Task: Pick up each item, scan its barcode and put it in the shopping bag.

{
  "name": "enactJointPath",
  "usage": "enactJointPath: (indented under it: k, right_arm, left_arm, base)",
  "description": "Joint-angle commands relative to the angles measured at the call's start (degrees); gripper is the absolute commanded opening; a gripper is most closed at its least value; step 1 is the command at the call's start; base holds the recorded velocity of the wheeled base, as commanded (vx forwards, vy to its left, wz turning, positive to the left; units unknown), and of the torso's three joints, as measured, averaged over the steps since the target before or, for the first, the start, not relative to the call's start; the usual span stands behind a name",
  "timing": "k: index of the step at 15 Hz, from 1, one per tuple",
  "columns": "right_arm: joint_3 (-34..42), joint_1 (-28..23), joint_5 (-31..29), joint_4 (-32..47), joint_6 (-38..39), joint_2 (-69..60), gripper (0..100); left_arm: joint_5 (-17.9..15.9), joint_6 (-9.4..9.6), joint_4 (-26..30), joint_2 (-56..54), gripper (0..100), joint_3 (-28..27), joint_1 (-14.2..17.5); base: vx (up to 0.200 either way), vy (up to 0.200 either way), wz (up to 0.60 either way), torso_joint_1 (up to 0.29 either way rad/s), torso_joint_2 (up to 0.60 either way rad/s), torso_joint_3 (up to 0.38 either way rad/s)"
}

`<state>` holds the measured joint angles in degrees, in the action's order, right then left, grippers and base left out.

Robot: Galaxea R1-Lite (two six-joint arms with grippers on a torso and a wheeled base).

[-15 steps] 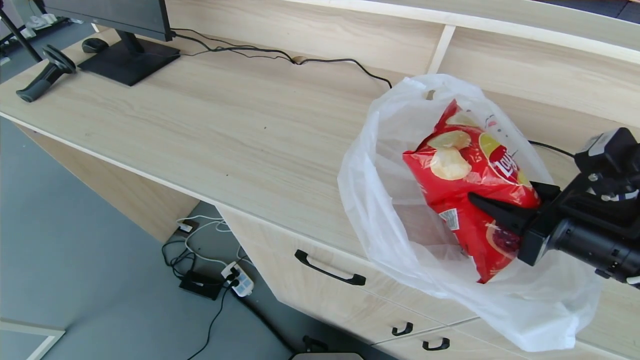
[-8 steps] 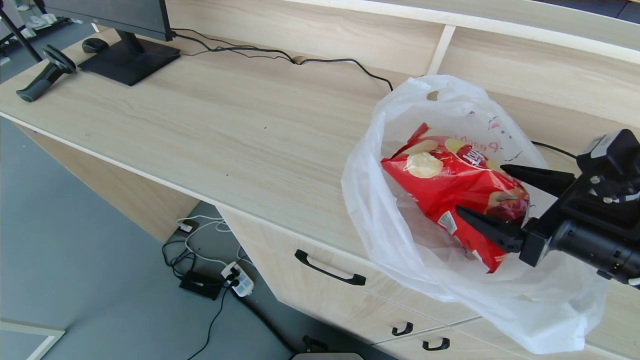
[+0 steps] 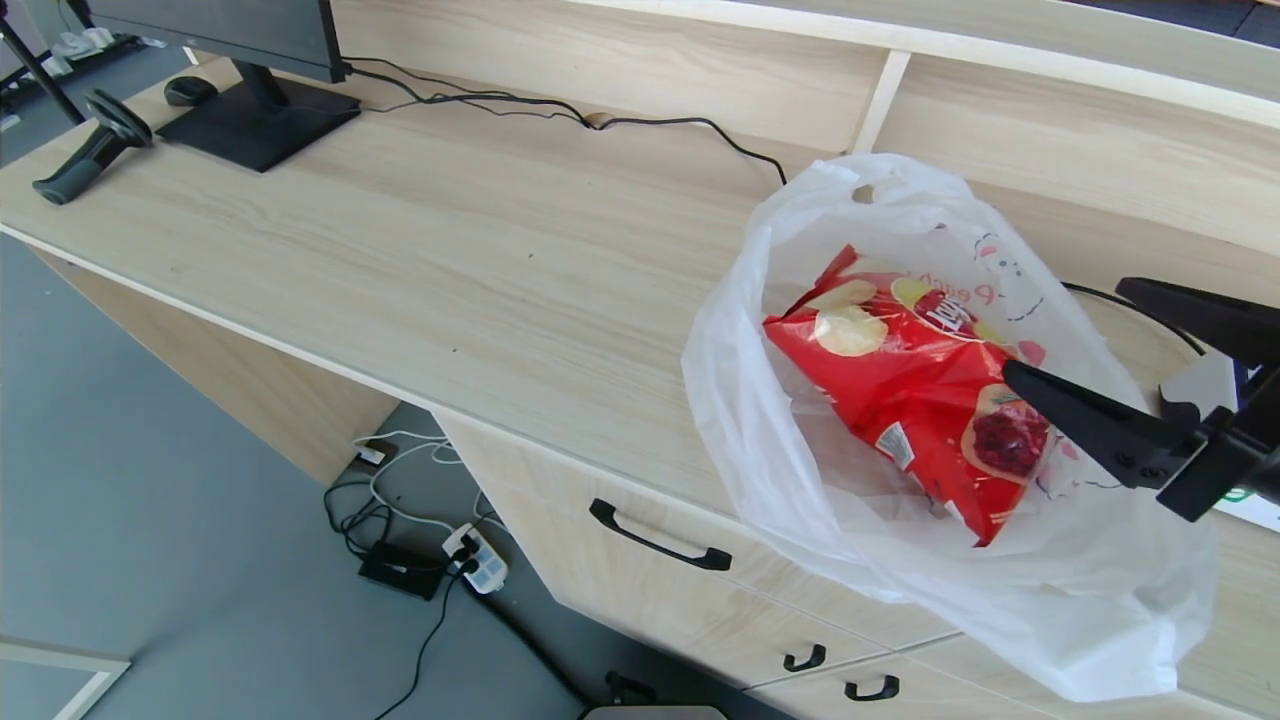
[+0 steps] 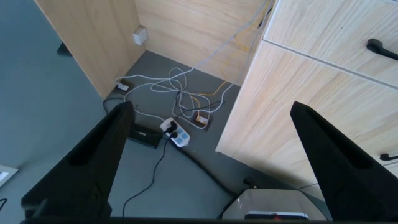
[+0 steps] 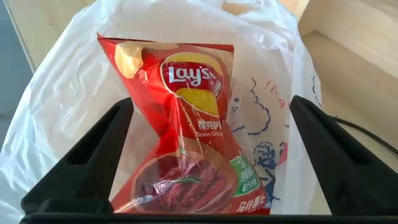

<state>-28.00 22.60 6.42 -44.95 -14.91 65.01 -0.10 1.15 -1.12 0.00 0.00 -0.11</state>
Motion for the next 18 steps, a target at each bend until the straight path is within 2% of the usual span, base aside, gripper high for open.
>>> enactJointPath:
  k: [1, 4, 9, 18]
  right_arm:
    - [0.32, 0.07, 0.87, 0.12, 0.76, -3.23, 100]
    - [0.32, -0.28, 0.96, -0.05, 3.75, -3.23, 100]
    - [1.81, -1.86, -1.68, 0.12, 2.52, -5.25, 100]
    - [1.9, -2.47, -1.59, 0.03, 4.1, -4.72, 100]
  left_arm:
    - [0.01, 0.0, -0.02, 0.09, 100, 0.0, 0.02]
    - [0.01, 0.0, -0.02, 0.09, 100, 0.0, 0.02]
    - [0.01, 0.0, -0.02, 0.09, 100, 0.0, 0.02]
    - [0.01, 0.0, -0.02, 0.09, 100, 0.0, 0.02]
  base:
    - [0.0, 0.0, 0.0, 0.0, 0.0, 0.0]
    - [0.0, 0.0, 0.0, 0.0, 0.0, 0.0]
    - [0.0, 0.0, 0.0, 0.0, 0.0, 0.0]
    - [0.0, 0.0, -0.6, 0.003, 0.0, 0.002]
